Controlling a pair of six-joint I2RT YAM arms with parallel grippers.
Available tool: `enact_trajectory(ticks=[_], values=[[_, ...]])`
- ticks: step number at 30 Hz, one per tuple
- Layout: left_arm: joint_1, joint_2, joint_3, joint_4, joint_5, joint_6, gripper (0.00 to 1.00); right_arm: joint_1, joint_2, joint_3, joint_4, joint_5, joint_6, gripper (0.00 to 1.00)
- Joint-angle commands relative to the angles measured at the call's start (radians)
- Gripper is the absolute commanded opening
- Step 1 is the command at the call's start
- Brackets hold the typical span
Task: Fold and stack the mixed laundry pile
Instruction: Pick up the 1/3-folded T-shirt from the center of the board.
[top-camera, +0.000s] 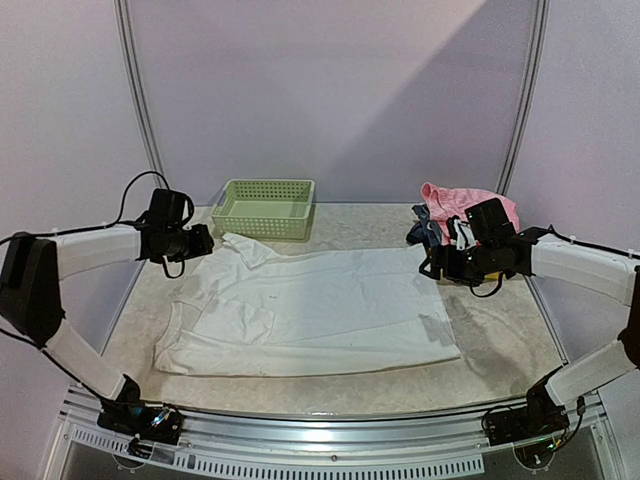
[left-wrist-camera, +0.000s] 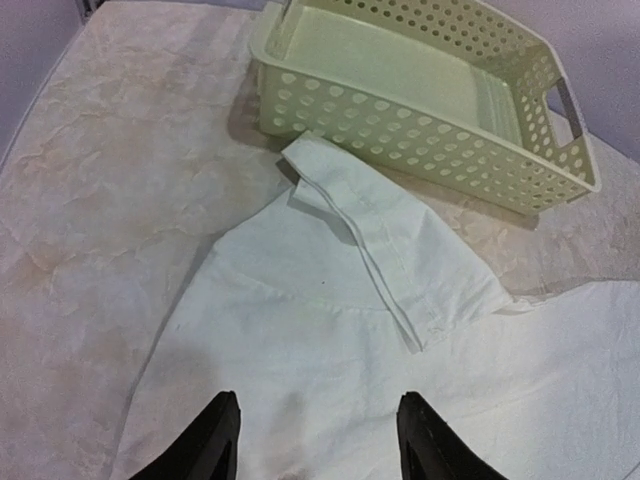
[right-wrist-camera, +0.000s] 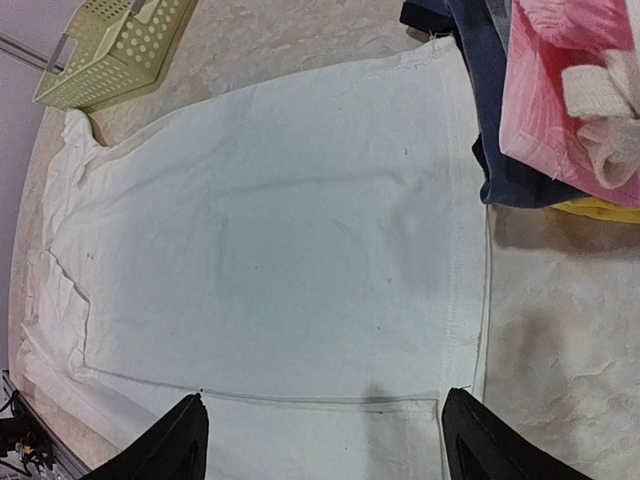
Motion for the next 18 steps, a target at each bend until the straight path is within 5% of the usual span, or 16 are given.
enact_trajectory(ticks=[1,18], values=[[-0.011,0.158,0.112,0.038,0.114,0.000,0.54,0.007,0.014,0.011,0.012,-0.003,-0.014,0.82],[-0.106,0.517,0.408,-0.117,0.178,-0.003,0.47,0.007,0.085,0.035,0.011,0.015,-0.032,0.82]])
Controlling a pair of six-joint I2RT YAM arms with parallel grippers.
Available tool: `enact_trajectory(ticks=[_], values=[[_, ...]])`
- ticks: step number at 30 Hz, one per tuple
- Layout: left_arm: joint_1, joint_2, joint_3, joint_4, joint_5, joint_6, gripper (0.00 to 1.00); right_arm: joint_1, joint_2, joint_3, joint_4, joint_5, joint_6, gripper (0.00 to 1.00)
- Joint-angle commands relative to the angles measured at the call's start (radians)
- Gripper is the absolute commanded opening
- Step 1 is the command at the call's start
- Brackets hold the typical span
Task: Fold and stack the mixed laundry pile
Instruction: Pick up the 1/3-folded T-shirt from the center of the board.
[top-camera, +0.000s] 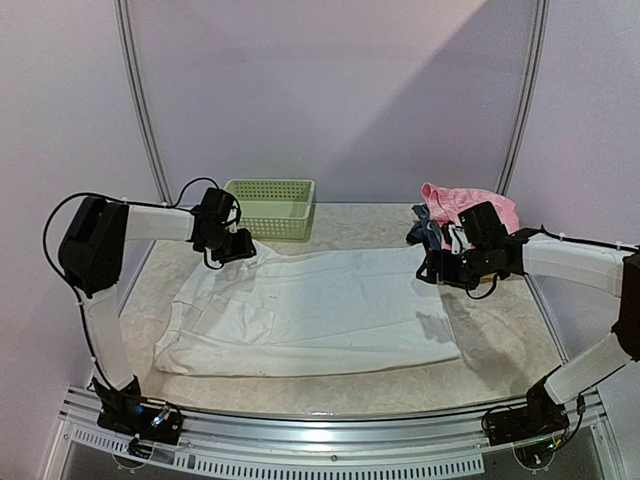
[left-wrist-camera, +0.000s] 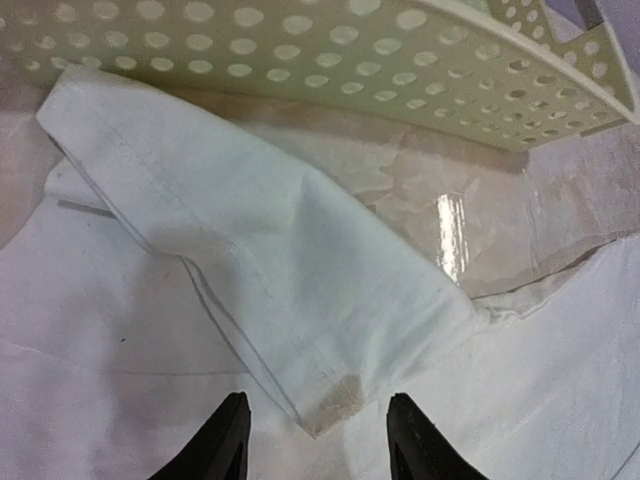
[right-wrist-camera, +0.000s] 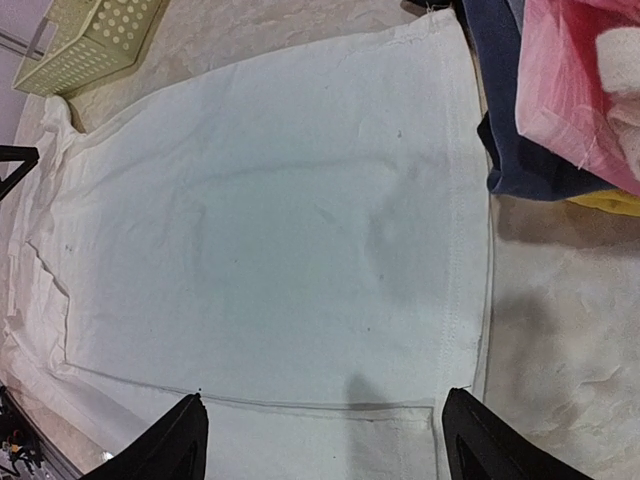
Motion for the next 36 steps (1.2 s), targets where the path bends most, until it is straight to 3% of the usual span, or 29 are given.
enact_trajectory(ticks=[1,20,24,26,32,36], values=[[-0.017,0.057,0.063,-0.060,-0.002,0.011,0.47,0.004,0.022,0.030,-0.001,0.016,-0.020,0.82],[-0.096,0.161,0.202,-0.248,-0.179,0.074,0.46,0.003,0.038,0.035,-0.009,0.022,-0.027,0.82],[-0.103,0.182,0.224,-0.267,-0.190,0.077,0.42,0.005,0.034,0.035,-0.013,0.024,-0.026,0.82],[-0.106,0.181,0.223,-0.262,-0.194,0.077,0.36,0.003,0.031,0.033,-0.016,0.025,-0.027,0.82],[-0.115,0.167,0.214,-0.233,-0.196,0.084,0.03,0.004,0.027,0.032,-0.017,0.027,-0.022,0.82],[-0.120,0.156,0.210,-0.223,-0.207,0.086,0.00,0.004,0.028,0.030,-0.018,0.030,-0.022,0.82]])
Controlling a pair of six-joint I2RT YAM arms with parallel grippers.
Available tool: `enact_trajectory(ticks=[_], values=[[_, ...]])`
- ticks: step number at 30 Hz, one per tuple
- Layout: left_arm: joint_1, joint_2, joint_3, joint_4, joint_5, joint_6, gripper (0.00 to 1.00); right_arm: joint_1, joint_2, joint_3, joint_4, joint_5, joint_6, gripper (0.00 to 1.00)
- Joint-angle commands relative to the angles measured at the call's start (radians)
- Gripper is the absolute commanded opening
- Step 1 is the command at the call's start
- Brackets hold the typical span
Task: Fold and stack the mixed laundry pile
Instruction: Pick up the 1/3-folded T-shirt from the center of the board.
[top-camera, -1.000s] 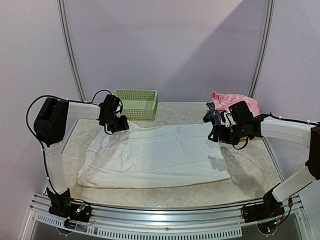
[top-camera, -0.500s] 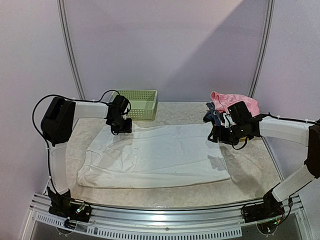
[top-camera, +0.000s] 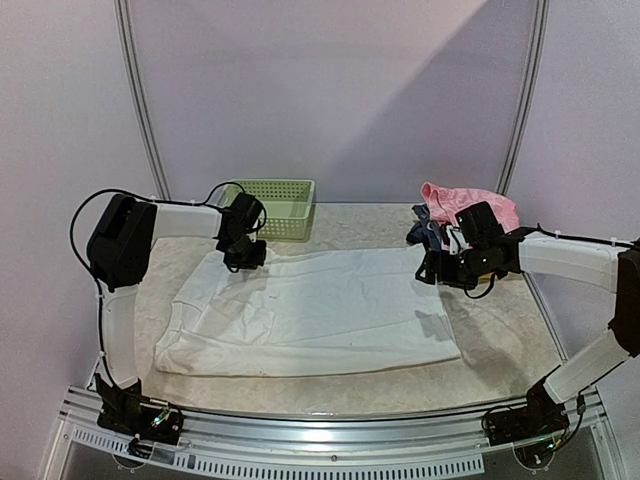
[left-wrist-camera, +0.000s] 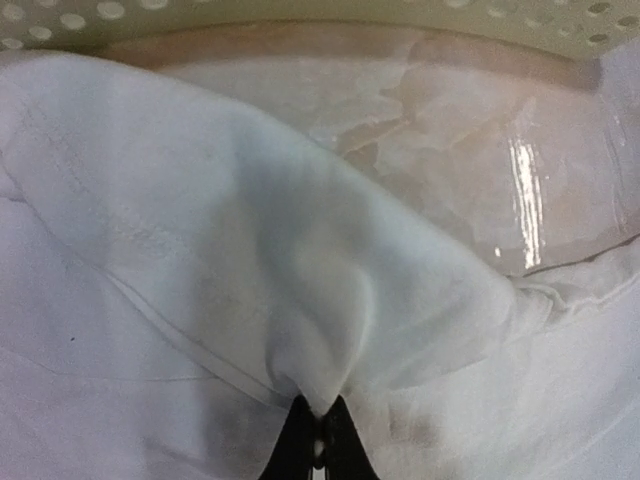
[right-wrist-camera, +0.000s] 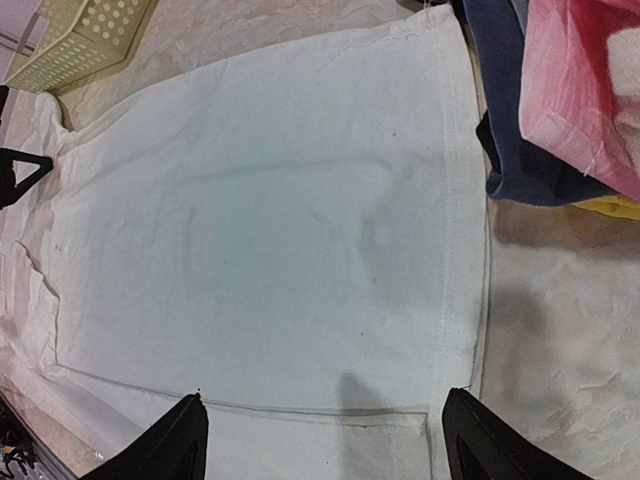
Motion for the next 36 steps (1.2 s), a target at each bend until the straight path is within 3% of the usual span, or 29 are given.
enact_trajectory(ticks=[1,22,31,36], values=[[-0.021,-0.019,0.004,0.010,-0.027,0.009,0.00,0.004,-0.002,0.015,-0.011,0.020,-0.007,0.82],[-0.166,-0.269,-0.035,-0.277,-0.317,-0.024,0.00,0.003,-0.028,0.026,-0.022,0.065,-0.010,0.82],[-0.287,-0.346,-0.126,-0.455,-0.447,-0.151,0.00,0.004,-0.028,0.031,-0.024,0.079,-0.012,0.82],[-0.325,-0.362,-0.212,-0.450,-0.432,-0.239,0.00,0.004,0.000,0.054,-0.018,0.084,-0.001,0.83]])
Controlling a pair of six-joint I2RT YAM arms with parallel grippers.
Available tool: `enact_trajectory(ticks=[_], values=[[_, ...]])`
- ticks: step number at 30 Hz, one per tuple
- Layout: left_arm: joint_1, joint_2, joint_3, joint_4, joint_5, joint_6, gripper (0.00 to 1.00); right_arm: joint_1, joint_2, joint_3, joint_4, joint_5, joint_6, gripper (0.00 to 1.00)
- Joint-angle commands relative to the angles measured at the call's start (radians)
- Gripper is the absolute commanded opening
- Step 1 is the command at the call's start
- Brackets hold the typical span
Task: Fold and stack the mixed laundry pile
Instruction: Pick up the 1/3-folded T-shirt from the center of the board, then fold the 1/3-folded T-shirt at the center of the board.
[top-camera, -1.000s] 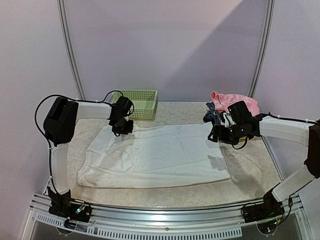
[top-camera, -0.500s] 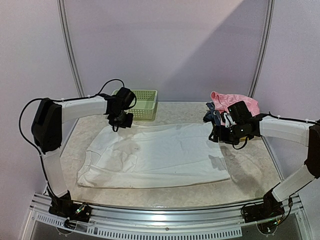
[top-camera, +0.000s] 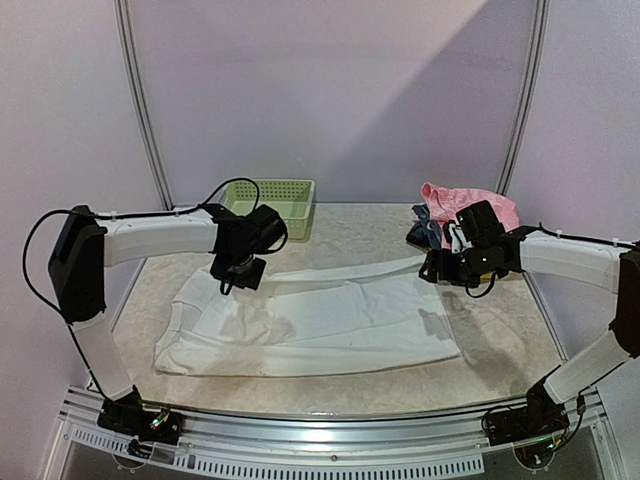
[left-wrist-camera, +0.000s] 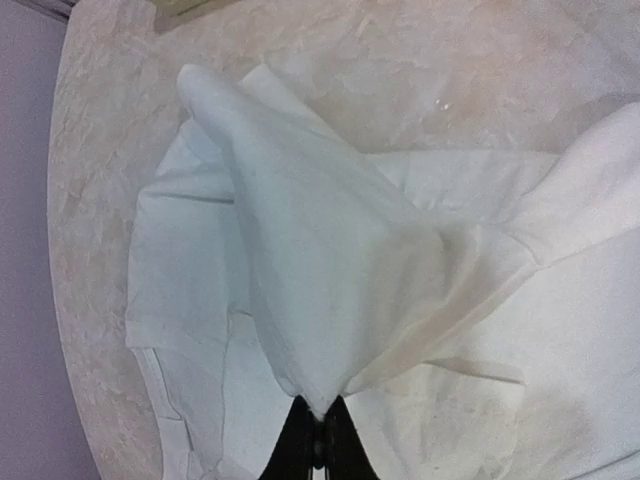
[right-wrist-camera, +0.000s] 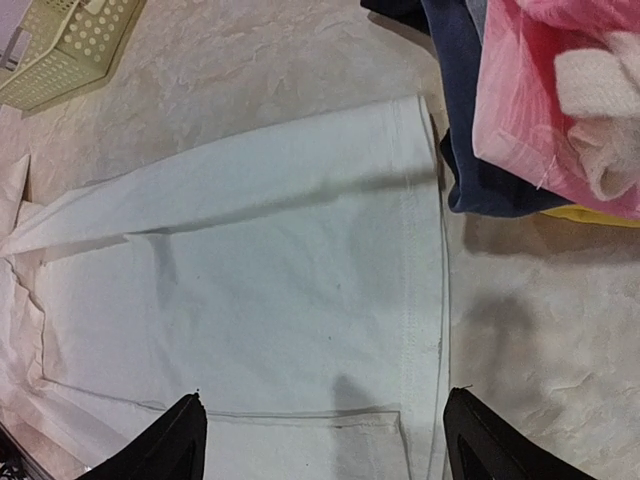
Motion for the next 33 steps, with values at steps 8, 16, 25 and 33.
enact_trajectory(ticks=[8,16,25,33], values=[[-0.059,-0.032,-0.204,0.187,0.213,-0.073,0.38,0.004,0.084,0.092,0.024,0.005,0.032,0.83],[0.123,-0.172,-0.266,0.308,0.238,0.027,0.61,0.004,0.161,0.121,0.040,-0.014,0.033,0.83],[0.365,-0.105,-0.296,0.537,0.402,0.029,0.49,0.004,0.208,0.139,0.042,-0.030,0.028,0.83],[0.406,0.043,-0.187,0.528,0.427,0.036,0.49,0.005,0.219,0.139,0.027,-0.026,0.020,0.82]])
